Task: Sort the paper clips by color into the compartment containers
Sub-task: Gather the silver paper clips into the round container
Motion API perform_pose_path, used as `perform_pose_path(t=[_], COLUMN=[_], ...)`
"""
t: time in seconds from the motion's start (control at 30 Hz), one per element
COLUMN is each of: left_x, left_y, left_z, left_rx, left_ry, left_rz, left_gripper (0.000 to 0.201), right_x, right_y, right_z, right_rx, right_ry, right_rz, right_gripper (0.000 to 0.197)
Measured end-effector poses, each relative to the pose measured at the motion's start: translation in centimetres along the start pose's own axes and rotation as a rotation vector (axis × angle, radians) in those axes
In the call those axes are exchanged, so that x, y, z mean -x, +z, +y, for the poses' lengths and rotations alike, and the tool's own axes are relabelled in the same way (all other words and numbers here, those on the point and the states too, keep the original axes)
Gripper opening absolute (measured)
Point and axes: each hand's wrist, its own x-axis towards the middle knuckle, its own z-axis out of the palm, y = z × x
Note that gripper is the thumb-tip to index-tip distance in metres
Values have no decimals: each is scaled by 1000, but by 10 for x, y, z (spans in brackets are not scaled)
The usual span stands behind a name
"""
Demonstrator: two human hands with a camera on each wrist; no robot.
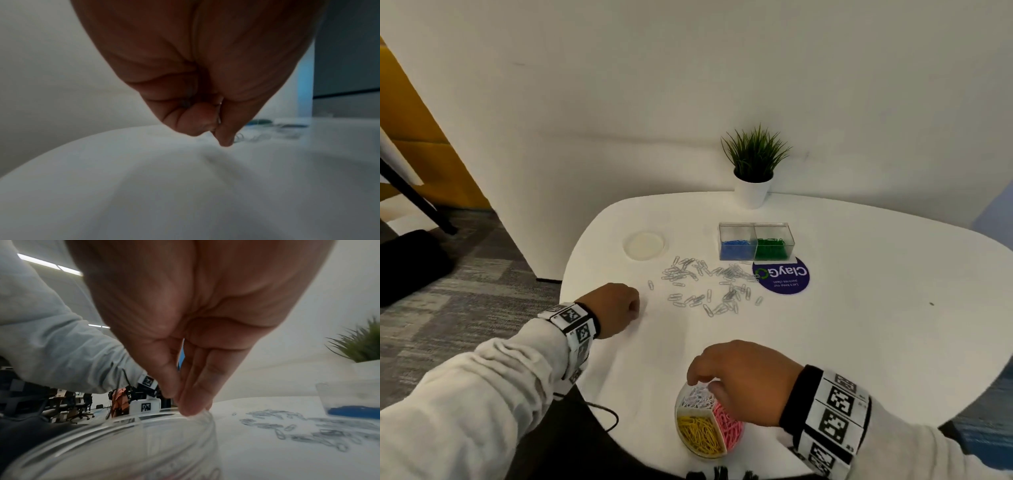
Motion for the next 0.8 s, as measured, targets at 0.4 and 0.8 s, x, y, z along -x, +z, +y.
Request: perform_pose_path(t=[0.4, 0.8], left_x=[78, 86], left_y=[-5, 10], left_z=[118, 131], left_rx=[23, -119], left_ry=[590, 579], left_rz=[-27, 20], left_gripper=[13, 30], right_x=[12, 8], right_y=[-1, 0], right_z=[30, 48], right_rx=[-42, -255], right_ry=[321, 314], right_rz=[-46, -84], right_gripper=[21, 22])
